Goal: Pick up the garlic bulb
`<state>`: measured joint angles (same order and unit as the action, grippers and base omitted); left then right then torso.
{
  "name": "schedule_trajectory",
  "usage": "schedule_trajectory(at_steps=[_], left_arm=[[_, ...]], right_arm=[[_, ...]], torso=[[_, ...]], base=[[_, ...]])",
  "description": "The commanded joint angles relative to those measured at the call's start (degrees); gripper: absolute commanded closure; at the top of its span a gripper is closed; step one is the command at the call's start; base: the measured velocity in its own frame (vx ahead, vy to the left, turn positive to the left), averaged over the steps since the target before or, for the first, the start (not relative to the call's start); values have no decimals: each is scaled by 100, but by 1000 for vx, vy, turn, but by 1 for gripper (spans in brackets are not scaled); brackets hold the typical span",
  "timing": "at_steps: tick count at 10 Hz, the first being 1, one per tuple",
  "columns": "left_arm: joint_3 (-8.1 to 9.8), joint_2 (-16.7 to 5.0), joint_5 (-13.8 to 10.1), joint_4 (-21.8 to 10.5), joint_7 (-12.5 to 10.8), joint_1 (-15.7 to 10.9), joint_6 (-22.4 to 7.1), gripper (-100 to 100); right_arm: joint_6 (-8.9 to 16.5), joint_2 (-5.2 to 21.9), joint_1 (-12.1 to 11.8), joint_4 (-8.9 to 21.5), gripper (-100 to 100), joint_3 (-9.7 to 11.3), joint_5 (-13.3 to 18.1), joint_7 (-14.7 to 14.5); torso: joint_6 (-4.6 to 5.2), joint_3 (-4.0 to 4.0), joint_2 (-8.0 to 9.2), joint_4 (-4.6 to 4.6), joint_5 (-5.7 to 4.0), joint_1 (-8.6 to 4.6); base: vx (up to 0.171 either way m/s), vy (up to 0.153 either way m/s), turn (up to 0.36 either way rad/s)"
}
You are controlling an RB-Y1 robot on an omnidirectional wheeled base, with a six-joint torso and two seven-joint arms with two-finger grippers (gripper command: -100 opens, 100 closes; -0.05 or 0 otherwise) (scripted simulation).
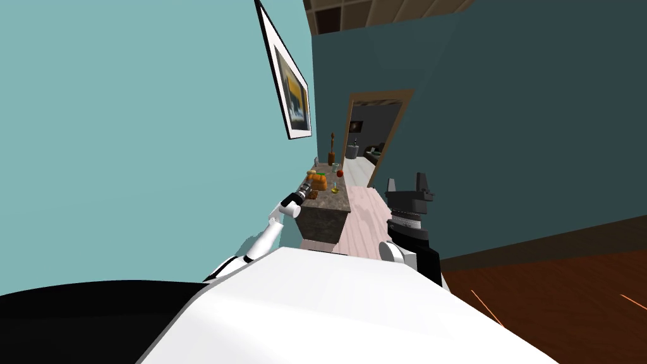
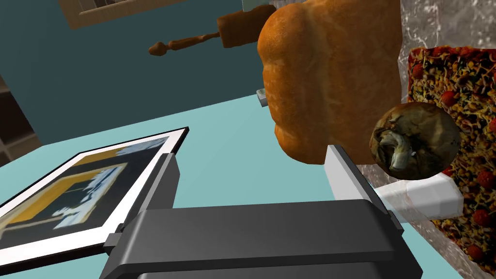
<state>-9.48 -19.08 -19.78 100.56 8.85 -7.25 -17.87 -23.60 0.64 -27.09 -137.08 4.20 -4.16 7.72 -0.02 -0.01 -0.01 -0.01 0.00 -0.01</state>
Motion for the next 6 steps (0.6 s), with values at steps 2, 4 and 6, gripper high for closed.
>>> schedule_trajectory(at_steps=[2,4,6], left_arm=[[-43,-100,-187,-276,112,-281,-432,-100],[-84,-200,-373,-539,219,-545,-797,-100],[-125,-297,-558,-801,327,-808,-1066,-100]], right_arm=[[0,0,0,0,0,0,0,0],[0,0,0,0,0,0,0,0],[0,0,0,0,0,0,0,0]], torso=[[1,0,-1,0,0,0],[1,0,0,0,0,-1],[-1,1,1,0,0,0]], base=[[0,0,0],[0,0,0],[0,0,0]])
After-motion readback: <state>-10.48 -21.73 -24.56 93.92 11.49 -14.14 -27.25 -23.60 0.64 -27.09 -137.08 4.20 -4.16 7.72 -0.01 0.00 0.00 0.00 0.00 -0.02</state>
